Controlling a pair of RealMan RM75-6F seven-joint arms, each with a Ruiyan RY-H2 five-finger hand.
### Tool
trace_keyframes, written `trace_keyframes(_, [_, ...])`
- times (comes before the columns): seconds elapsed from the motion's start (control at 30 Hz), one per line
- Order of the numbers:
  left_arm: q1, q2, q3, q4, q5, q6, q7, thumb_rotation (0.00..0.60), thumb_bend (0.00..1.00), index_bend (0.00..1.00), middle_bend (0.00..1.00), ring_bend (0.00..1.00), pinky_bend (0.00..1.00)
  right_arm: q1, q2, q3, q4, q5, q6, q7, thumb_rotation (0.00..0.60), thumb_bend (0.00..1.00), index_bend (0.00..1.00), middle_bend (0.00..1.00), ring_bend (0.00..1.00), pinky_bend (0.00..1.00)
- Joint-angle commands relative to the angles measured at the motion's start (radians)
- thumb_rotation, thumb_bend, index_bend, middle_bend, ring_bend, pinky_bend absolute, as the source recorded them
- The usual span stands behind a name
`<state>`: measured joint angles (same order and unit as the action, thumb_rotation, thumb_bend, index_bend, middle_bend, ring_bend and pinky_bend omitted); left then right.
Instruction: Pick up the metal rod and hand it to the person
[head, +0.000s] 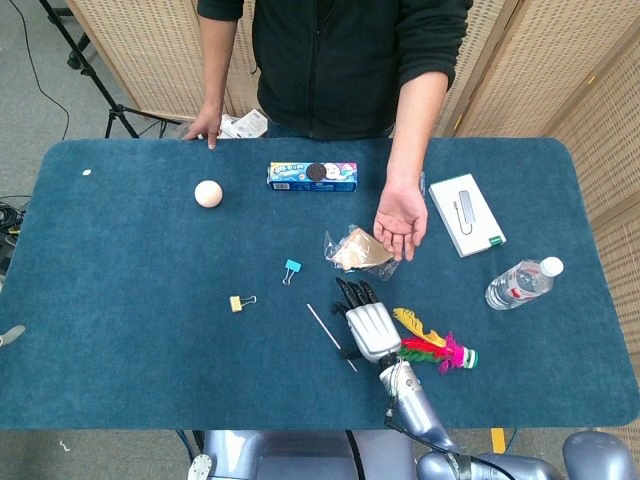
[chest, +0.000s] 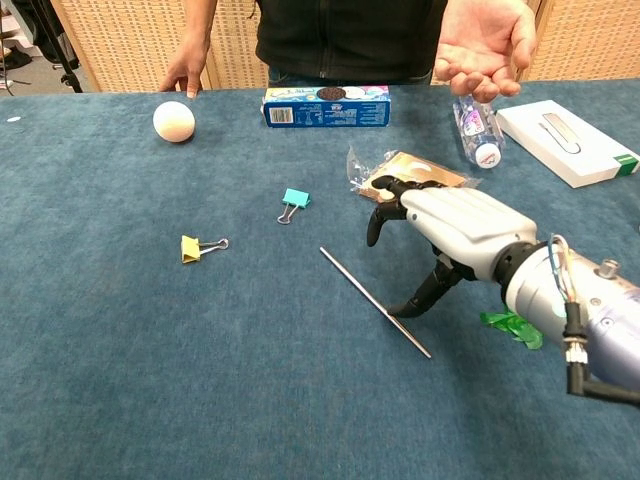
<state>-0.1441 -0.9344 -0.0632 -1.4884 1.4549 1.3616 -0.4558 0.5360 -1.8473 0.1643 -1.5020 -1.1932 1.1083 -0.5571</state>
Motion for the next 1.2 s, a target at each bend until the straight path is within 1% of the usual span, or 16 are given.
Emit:
trace_keyframes(0.03, [0.000,0.000,0.000,-0.001,0.001,0.000,0.001,0.600,0.13,0.00,0.00,0.00,0.00,-0.003,-0.008,-0.010,0.001,-0.001,0.010,-0.003,0.600,0.00,0.34,0.00,0.00,0.00])
trace_keyframes(0.23, [0.000,0.000,0.001,-0.001,0.001,0.000,0.001,0.600,0.13,0.00,0.00,0.00,0.00,-0.003,-0.016,-0.024,0.020,-0.010,0.020,-0.010,0.600,0.00,0.34,0.00,0.00,0.00])
trace_keyframes(0.5, [-0.004,0.000,0.001,-0.004,0.002,-0.005,0.009,0.600,0.13,0.00,0.00,0.00,0.00,-0.019,-0.004,-0.058,0.003,-0.033,0.040,-0.006,0.600,0.00,0.34,0.00,0.00,0.00])
trace_keyframes(0.77, [-0.004,0.001,0.003,-0.005,0.005,-0.005,0.007,0.600,0.13,0.00,0.00,0.00,0.00,-0.030,-0.003,-0.083,0.013,-0.036,0.045,-0.024,0.600,0.00,0.34,0.00,0.00,0.00])
trace_keyframes(0.93, [-0.006,0.000,0.005,-0.006,0.009,-0.007,0.012,0.600,0.13,0.00,0.00,0.00,0.00,-0.037,-0.005,-0.097,0.053,-0.044,0.054,-0.043,0.600,0.01,0.34,0.00,0.00,0.00])
trace_keyframes(1.07, [-0.008,-0.001,0.007,-0.009,0.012,-0.010,0.021,0.600,0.13,0.00,0.00,0.00,0.00,-0.036,-0.004,-0.092,0.086,-0.056,0.062,-0.045,0.600,0.03,0.34,0.00,0.00,0.00])
trace_keyframes(1.2, [-0.011,-0.001,0.009,-0.015,0.013,-0.014,0.030,0.600,0.13,0.00,0.00,0.00,0.00,-0.030,0.000,-0.074,0.120,-0.060,0.062,-0.040,0.600,0.03,0.34,0.00,0.00,0.00])
